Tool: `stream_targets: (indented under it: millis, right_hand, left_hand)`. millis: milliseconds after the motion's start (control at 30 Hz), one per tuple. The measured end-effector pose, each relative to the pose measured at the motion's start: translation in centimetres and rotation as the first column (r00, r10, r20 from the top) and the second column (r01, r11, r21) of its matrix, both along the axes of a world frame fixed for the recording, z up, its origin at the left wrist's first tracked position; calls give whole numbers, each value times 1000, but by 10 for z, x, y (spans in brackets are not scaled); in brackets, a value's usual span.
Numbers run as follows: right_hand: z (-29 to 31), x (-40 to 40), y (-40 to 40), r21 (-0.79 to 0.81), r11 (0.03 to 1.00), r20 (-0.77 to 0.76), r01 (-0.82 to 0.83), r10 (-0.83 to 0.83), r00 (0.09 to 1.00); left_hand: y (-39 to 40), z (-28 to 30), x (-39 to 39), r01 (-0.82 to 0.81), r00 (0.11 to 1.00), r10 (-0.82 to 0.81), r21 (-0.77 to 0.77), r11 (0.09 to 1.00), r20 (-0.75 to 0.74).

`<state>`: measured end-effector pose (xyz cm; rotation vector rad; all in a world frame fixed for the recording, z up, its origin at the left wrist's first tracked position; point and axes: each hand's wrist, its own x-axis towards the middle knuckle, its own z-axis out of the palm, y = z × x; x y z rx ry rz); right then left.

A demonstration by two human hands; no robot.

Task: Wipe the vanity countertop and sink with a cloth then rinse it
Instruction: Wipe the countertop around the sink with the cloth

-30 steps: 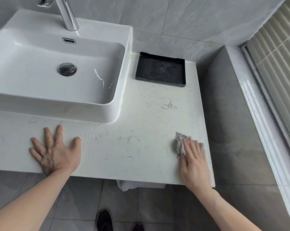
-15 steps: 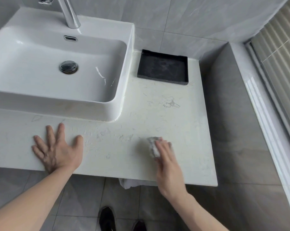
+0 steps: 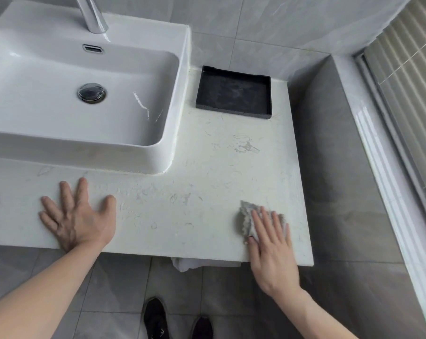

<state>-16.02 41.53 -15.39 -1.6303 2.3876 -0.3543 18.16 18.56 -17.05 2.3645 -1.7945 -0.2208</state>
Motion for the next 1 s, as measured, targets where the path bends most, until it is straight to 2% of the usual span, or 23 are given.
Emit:
stream_targets:
  millis: [133,267,333,400,500,600,700,767,867,1000]
  right_hand:
    - [-7,-53,19,-21,981,34,195,-194,980]
    - [3,-49,5,-73,896,246,439,-410,878]
    - [11,-31,-14,-119,875,317,469,-415,853]
    - [16,-4,-36,-165,905,369,392,-312,876]
    - [19,50,-69,-198,970,393,144,-56,918]
    - [17,103,-91,-180,972,343,-154,209,916]
    - [2,137,-94,-73,943,205,-326,334,920]
    - [-4,142,-88,-34,934,113,-356,358,927]
    - [-1,123,-79,1,933,64,-360,360,931]
    - [0,68,-61,15,973,14,-231,231,973]
  left_hand:
    - [0,1,-1,0,1000,0,0,1000,3]
    - [1,2,-1,0,1000,0,-5,1000,-5]
    - [1,2,0,-2,1000,2,1,1000,-3]
    - [1,1,-1,-1,1000,1,3,1000,-2]
    - [0,2,-1,-3,1000,3,1,1000,-3]
    - [1,1,-1,-9,1000,9,-1,1000,1]
    - [1,1,-1,-14,1000,14,-3,1000,3]
    - [0,1,-2,-9,1000,9,-3,1000,6]
    - [-1,1,-1,-12,1000,12,-1,1000,9]
    - [0,1,-1,-12,1000,12,6,1000,7]
